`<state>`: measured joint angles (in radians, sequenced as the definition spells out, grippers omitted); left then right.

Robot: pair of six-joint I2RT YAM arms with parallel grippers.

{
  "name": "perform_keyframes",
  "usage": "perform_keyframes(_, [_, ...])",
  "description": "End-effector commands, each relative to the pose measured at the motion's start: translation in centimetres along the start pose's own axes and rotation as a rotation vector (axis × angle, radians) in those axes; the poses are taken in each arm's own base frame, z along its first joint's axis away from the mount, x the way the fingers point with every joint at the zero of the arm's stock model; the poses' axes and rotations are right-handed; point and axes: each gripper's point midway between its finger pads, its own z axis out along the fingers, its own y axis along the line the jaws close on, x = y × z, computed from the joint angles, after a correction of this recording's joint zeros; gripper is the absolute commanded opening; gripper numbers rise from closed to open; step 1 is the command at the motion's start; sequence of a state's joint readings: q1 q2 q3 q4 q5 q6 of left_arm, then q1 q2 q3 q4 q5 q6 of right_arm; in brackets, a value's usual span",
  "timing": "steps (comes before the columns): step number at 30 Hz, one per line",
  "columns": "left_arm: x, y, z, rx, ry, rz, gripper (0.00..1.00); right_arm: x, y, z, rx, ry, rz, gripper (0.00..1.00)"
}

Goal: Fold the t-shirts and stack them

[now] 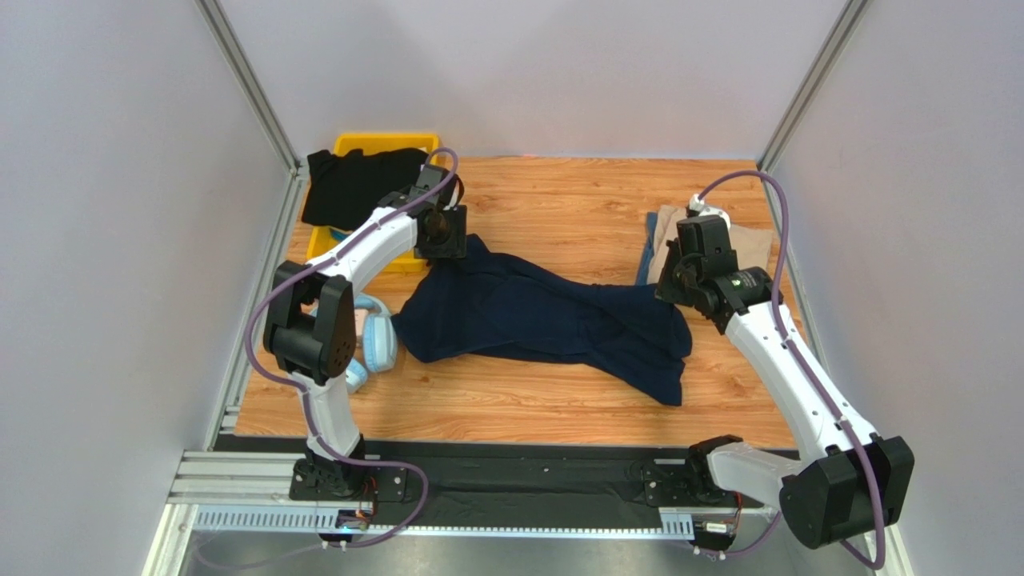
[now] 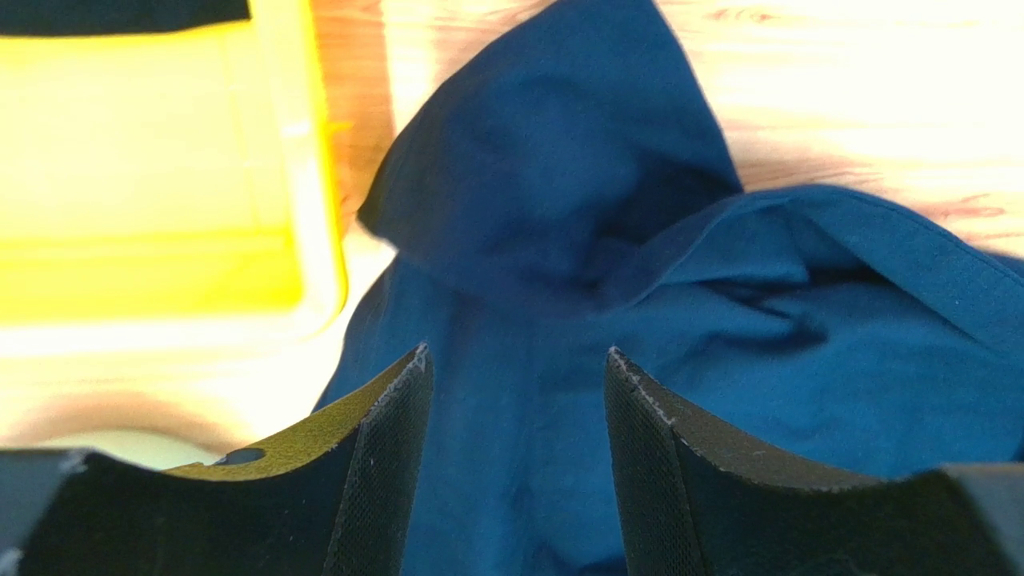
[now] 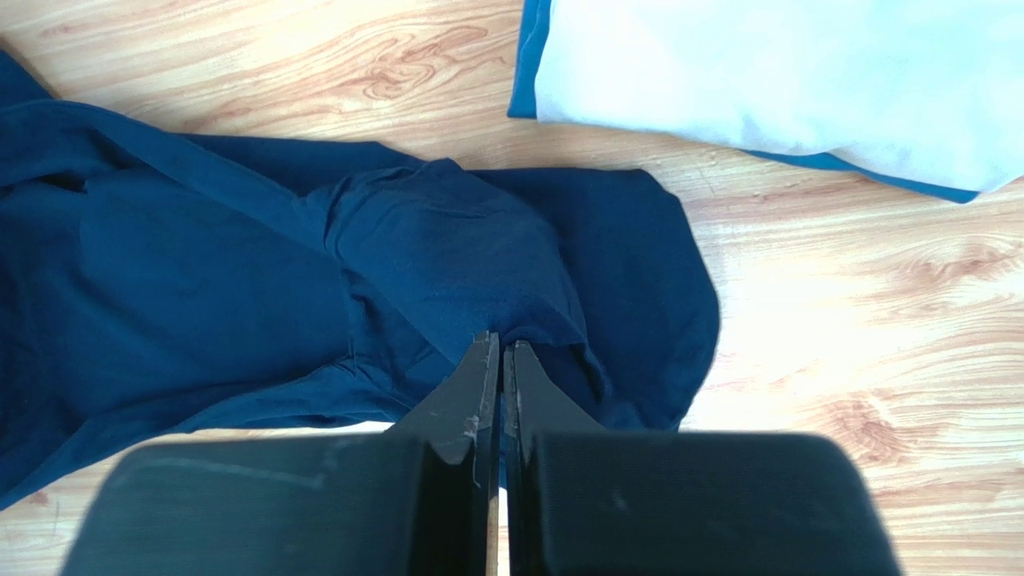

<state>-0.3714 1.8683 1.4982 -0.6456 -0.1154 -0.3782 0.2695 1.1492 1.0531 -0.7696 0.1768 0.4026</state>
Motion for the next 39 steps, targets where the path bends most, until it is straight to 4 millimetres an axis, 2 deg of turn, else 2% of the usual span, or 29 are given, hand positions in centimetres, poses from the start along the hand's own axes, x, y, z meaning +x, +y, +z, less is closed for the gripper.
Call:
perform_keyframes(1, [-1.6, -0.6, -0.3, 0.011, -0.021, 0.024, 0.62, -1.3, -0.5, -1.1, 0.014, -0.060, -0.004, 0.00])
perform_keyframes(13, [-0.9, 0.5, 1.9, -0.031, 0.013, 0.057, 0.62, -1.0, 0.0, 0.2, 0.009, -0.026, -0.011, 0.00])
perform_keyframes(21, [-1.2, 1.1, 2.8, -0.051, 0.006, 0.058, 0.62, -0.9, 0.1, 0.5, 0.006, -0.018, -0.015, 0.00])
perform_keyframes(30, [-2.0, 1.6, 3.2, -0.058, -0.006, 0.050, 0.58, -0.6, 0.2, 1.0, 0.004, -0.004, -0.019, 0.00])
perform_keyframes(39, [-2.6, 1.4, 2.4, -0.045, -0.035, 0.026, 0.58, -0.5, 0.3, 1.2, 0.001, 0.005, -0.022, 0.00])
